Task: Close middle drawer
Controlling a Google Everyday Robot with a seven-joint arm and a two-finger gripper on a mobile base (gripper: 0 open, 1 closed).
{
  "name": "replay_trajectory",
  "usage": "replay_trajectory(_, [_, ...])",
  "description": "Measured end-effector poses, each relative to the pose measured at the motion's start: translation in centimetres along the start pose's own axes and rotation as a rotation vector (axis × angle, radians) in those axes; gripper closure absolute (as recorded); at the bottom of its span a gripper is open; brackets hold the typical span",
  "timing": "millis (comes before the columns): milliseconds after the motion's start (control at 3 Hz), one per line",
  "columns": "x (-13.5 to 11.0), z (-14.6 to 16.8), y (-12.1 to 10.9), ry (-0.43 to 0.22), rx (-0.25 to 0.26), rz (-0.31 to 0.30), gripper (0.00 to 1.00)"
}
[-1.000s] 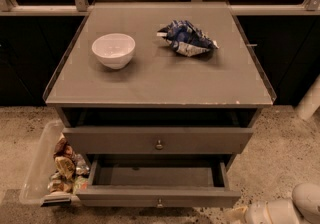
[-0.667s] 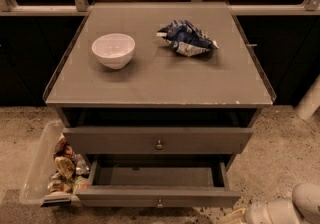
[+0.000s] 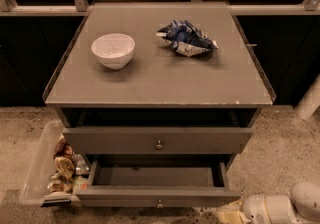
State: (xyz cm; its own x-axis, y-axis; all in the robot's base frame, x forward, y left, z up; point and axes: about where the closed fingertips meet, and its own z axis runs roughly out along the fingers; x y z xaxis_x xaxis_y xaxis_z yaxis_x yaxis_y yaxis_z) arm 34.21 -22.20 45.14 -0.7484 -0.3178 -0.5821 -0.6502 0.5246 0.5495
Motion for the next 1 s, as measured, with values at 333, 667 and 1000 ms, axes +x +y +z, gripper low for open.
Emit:
replay_trajectory(333, [-1.9,0.3,-1.8,-0.08,0.001,-0.041,1.0])
replay_trajectory(667, [-3.5,2.1,-4.8,-0.137,0.003,-0.065,1.0])
replay_trajectory(1000, [-3.5,2.1,-4.9,-0.138,0.003,-0.065,1.0])
